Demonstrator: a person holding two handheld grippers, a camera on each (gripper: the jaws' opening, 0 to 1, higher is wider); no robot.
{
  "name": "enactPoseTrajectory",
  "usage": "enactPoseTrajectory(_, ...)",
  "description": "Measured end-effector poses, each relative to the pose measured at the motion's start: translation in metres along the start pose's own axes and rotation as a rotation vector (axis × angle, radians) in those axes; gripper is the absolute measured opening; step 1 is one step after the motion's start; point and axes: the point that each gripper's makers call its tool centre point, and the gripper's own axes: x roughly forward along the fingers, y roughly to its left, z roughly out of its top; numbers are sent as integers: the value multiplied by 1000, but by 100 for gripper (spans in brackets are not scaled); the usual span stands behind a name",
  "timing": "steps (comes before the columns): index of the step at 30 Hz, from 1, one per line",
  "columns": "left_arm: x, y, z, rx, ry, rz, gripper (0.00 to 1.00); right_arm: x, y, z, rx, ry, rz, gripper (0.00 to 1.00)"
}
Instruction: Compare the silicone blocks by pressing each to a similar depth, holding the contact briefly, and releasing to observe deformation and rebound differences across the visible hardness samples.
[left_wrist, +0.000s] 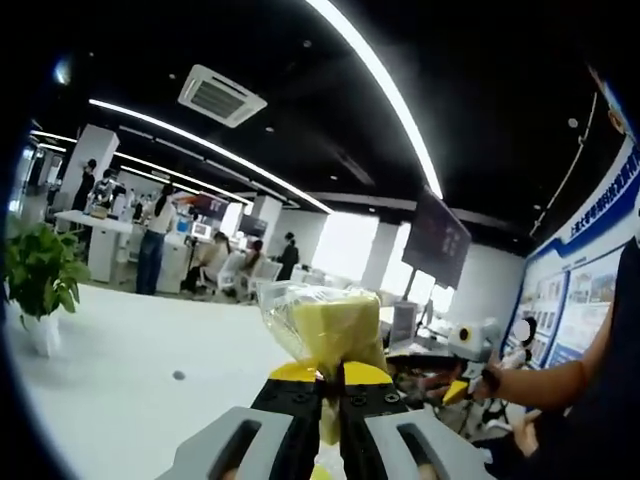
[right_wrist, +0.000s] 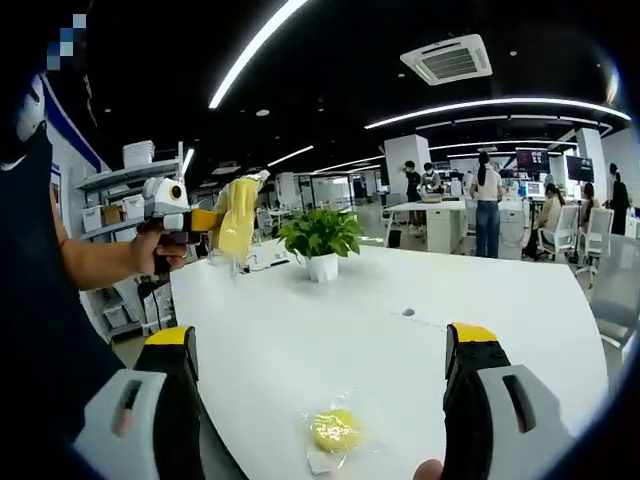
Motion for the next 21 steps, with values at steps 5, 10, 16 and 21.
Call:
enactPoseTrajectory(5,-2,5,-3,-20,7,8,3,-14,-11,-25,13,27,-59,96)
enactPoseTrajectory(10,-4,9,-7,-29,17,14,3,-25,-13,-48,29,57,-86,96)
enactPoseTrajectory(16,-3,10,-13,-46,32,15,3,-35,-17,-64,40,67,-119,96)
enactPoseTrajectory(21,-3,12,-20,-71,48,22,3,-40,-19,-76,33,87,-140,96)
